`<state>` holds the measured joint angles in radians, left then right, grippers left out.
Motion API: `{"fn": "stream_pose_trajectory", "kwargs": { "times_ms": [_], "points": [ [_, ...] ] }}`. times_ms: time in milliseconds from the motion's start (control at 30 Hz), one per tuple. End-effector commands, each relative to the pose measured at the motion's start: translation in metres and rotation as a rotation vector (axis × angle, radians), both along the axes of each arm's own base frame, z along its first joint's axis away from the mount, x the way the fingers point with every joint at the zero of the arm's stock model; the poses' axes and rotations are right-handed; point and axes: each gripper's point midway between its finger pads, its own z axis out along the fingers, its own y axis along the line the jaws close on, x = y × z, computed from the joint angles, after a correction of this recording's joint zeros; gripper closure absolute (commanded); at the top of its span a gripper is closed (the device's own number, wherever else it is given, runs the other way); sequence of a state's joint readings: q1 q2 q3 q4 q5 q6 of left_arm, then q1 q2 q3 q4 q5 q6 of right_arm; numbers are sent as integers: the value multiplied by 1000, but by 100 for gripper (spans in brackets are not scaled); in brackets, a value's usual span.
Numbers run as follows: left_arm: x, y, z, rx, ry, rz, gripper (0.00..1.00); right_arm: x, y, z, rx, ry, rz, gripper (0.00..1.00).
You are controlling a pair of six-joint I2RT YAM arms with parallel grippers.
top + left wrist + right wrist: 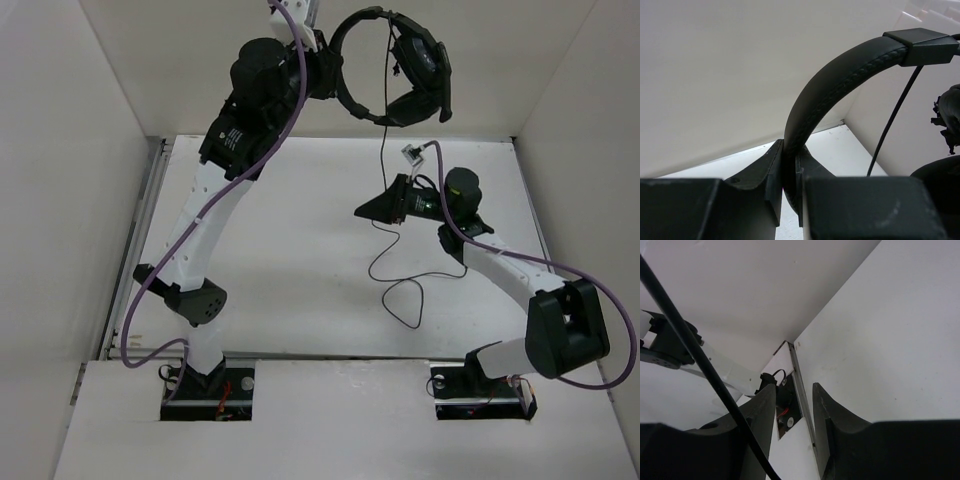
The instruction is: Wrap the headphones
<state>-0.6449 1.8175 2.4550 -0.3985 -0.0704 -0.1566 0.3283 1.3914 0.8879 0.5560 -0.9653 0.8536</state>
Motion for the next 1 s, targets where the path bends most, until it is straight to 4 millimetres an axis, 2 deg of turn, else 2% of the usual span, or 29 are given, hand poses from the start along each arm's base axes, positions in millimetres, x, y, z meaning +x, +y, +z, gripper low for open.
{"fn": "stream_pose_trajectory", "kwargs": {
  "times_ms": [0, 200, 433, 600, 767, 967],
  "points": [
    [-5, 26, 60, -161, -127, 81, 100, -15, 8, 23, 34, -105, 41, 59],
    [10, 39, 60, -185, -131, 170, 100, -28, 30, 16, 20, -100, 104, 60],
    [19, 50, 55, -197, -114, 260, 100, -23, 38, 9, 2, -99, 94, 66],
    [27, 53, 47, -194, -101, 309, 100, -29, 50, 6, -15, -95, 121, 65],
    [39, 58, 36, -166, -95, 376, 100, -40, 60, 10, -35, -110, 176, 66],
    [66, 73, 13, -112, -83, 470, 100, -49, 66, 12, -90, -157, 207, 71]
  ]
}}
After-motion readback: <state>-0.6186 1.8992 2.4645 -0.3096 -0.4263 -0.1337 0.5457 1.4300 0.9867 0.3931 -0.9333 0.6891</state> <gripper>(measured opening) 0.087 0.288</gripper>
